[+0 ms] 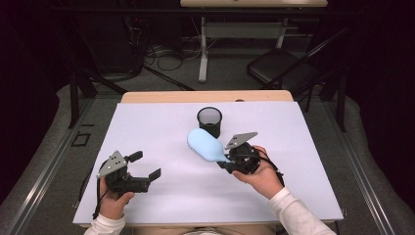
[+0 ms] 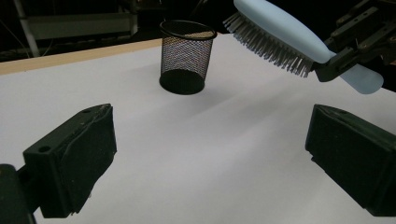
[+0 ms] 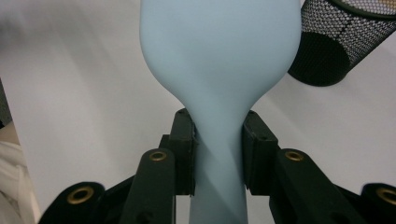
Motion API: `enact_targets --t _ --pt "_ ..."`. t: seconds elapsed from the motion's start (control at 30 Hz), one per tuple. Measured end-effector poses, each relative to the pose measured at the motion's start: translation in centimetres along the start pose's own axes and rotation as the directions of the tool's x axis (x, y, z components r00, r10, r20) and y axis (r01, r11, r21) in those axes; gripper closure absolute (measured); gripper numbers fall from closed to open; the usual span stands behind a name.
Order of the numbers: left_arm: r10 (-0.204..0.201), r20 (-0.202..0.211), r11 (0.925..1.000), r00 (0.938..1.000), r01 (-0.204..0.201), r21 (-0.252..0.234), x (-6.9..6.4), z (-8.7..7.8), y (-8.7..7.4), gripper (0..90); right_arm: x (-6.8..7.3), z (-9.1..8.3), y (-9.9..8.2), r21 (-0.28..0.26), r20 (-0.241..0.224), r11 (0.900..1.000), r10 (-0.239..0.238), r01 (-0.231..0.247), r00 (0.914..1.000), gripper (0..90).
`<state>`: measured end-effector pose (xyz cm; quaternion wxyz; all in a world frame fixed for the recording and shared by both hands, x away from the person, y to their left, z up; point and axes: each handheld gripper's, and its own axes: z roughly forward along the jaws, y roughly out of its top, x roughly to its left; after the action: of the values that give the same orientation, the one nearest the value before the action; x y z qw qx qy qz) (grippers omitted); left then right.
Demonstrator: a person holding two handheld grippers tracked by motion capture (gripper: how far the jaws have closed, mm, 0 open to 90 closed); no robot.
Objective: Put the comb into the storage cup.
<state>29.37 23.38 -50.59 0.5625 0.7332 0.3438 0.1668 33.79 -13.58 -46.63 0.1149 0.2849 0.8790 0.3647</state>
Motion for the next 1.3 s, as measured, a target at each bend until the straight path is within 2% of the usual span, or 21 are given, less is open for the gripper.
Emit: enact_targets --t 0.63,1.0,1.1,1.3 --pt "-0.001 0.001 1.0 1.0 0.001 0.0 0.0 0.0 0.0 1.9 -1.1 0.4 1.9 -0.06 0.013 0.998 0.02 -0.019 0.9997 69.5" --pt "-0.005 0.001 1.0 1.0 0.005 0.008 0.1 0.2 0.0 1.9 -1.8 0.6 2.5 -0.107 0.043 0.994 0.024 -0.02 0.9988 69.5" --pt "-0.023 0.016 0.9997 0.9996 0.023 0.003 0.1 0.4 0.0 2.0 -2.0 0.7 2.6 -0.119 0.047 0.9926 0.03 -0.024 0.9985 69.5" --pt "-0.035 0.005 0.9994 0.9994 0.035 0.004 0.3 0.5 0.2 2.0 -2.5 0.7 2.9 -0.146 0.052 0.9889 0.037 -0.029 0.998 69.5"
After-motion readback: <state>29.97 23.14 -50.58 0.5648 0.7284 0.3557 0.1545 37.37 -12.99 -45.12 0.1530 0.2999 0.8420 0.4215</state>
